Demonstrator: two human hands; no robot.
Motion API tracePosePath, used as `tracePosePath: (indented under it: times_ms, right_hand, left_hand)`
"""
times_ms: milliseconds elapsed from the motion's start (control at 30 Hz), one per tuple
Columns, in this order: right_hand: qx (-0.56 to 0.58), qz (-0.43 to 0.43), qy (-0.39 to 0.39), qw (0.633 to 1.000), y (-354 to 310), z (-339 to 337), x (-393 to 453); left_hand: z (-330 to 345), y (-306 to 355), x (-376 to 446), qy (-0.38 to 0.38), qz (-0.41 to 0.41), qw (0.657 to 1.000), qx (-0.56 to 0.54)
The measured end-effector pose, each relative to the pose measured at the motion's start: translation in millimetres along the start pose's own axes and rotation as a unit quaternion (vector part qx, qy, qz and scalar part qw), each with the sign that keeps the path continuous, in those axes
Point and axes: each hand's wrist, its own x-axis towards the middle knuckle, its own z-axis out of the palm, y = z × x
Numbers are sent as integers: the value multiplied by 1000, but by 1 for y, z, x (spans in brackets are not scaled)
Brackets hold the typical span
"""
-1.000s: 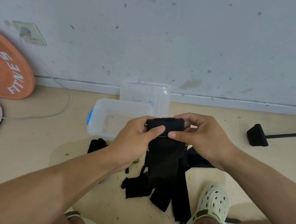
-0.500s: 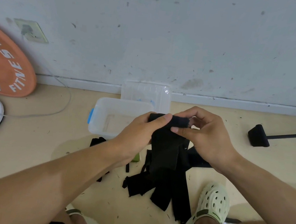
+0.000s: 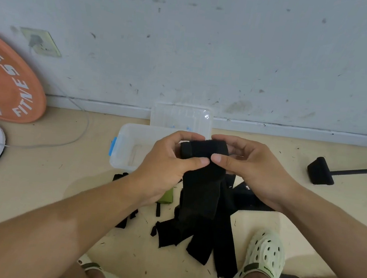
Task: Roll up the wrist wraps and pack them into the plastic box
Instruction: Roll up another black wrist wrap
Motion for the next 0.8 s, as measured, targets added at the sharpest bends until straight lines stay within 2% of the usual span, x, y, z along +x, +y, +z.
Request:
tracePosePath:
  times_ms: [267,433,533,667,800]
  right_hand:
    - [48,-3,29,998,3,2,-1]
    - [75,-14,121,990,8,14,-9]
    - [-16,-33,131,991,19,21,-14]
    - [-129,-71,68,987,24,25,-17]
    - [-223,-71,46,971,29,23,-17]
  left_hand:
    - [-2,0,3,-31,-9,999,-31]
    - [3,-5,4,-6,-8,999,-31]
    - [6,-8,0,-35,-3,999,-3]
    - [8,-15,-5,-60,5,997,50]
    - [6,-19,-7,-59,10,994,96]
